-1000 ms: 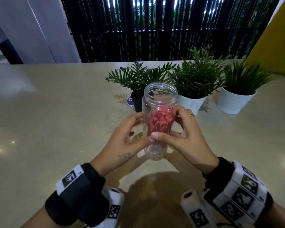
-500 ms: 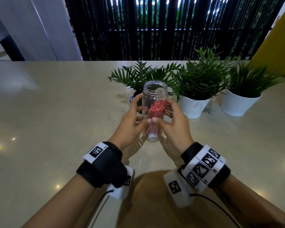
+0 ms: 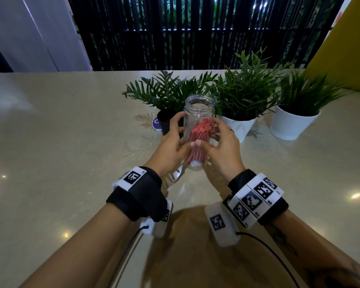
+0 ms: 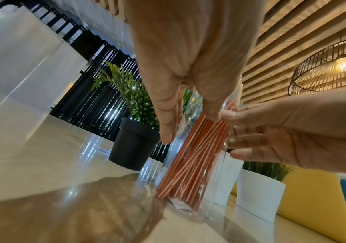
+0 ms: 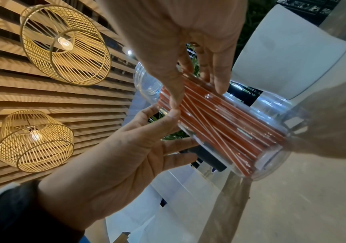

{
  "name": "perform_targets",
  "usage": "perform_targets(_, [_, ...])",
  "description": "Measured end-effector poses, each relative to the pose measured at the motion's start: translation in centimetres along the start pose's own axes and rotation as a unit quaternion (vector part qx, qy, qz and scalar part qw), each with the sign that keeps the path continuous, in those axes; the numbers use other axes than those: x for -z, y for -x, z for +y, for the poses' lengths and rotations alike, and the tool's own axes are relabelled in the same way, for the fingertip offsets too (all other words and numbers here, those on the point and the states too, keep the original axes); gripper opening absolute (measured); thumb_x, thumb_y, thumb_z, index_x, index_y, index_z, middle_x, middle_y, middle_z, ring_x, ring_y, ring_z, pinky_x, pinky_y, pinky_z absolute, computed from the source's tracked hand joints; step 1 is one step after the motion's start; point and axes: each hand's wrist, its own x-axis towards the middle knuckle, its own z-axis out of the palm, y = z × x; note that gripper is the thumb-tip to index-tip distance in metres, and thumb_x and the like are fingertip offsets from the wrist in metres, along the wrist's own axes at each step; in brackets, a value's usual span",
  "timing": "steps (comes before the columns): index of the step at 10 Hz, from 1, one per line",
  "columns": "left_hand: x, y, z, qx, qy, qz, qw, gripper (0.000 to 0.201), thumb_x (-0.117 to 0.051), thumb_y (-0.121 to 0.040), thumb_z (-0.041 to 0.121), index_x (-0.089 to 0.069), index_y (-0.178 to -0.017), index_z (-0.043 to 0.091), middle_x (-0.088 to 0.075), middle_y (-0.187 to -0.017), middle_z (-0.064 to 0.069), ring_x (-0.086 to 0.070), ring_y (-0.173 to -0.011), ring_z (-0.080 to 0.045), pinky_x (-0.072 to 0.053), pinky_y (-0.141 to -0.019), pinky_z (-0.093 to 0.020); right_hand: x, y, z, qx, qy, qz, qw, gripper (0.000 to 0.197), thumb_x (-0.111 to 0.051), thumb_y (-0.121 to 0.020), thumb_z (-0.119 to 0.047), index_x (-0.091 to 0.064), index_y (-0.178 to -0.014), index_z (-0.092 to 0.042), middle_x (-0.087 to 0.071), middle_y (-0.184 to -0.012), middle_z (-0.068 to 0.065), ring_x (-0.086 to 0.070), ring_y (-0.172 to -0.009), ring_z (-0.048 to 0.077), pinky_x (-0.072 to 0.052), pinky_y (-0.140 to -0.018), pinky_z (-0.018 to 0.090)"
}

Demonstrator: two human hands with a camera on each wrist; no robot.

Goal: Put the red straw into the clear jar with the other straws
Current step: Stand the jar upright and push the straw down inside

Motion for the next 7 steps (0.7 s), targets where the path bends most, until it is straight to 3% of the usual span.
perform_targets(2, [-0.3,0.1,-0.1,0.004,-0.012,-0.001,1.000,0.065,-0.052,-0.091,0.016,-0.010,-0.140,0.021,-0.049,-0.128,-0.008,-0.052,-0.090,0.010,-0.043,-0.076,0.003,0.2,-0.1,0.2,-0.010,0.004,-0.005,1.000,0.062,-0.071,-0.072,-0.021,-0.043,-0.127,-0.016,-0.056,-0.123,0.012,-0.052,-0.113,0.025,-0.044,-0.099,0.041])
perform_targets(4, [0.0,0.1,0.0,0.025,-0.009,-0.005,1.000,0.067,-0.055,-0.089,0.022,-0.012,-0.139,0.024,-0.052,-0.128,-0.010,-0.055,-0.101,-0.004,-0.046,-0.080,-0.004,0.6,-0.1,0.2,-0.004,0.021,-0.018,1.000,0.064,-0.072,-0.070,-0.026,-0.044,-0.126,-0.015,-0.056,-0.124,0.011,-0.051,-0.115,0.025,-0.042,-0.097,0.037])
perform_targets(5, [0.2,0.7,0.2,0.061,-0.037,-0.022,0.997,0.070,-0.060,-0.085,0.029,-0.017,-0.139,0.020,-0.054,-0.129,-0.011,-0.052,-0.119,-0.018,-0.043,-0.096,-0.026,1.2,0.5,0.0,-0.017,0.047,-0.028,0.998,0.065,-0.071,-0.071,-0.033,-0.043,-0.127,-0.015,-0.055,-0.126,0.009,-0.049,-0.117,0.023,-0.042,-0.096,0.037])
perform_targets(6, [0.8,1.0,1.2,0.073,-0.134,0.022,0.988,0.060,-0.061,-0.083,0.032,-0.032,-0.133,0.016,-0.058,-0.110,-0.005,-0.055,-0.108,-0.022,-0.043,-0.085,-0.031,2.2,0.8,-0.8,0.016,0.044,0.035,0.998,0.037,-0.067,-0.075,-0.033,-0.054,-0.104,-0.014,-0.060,-0.103,0.004,-0.055,-0.100,0.022,-0.047,-0.087,0.046])
perform_targets(7, [1.6,1.4,2.7,0.040,-0.192,0.104,0.975,0.041,-0.062,-0.081,0.038,-0.050,-0.113,0.016,-0.061,-0.085,0.001,-0.061,-0.084,-0.020,-0.049,-0.071,-0.038,3.0,0.9,-2.2,0.084,0.044,0.090,0.991,0.020,-0.060,-0.080,-0.032,-0.055,-0.070,-0.016,-0.055,-0.070,-0.007,-0.057,-0.076,0.019,-0.049,-0.071,0.049])
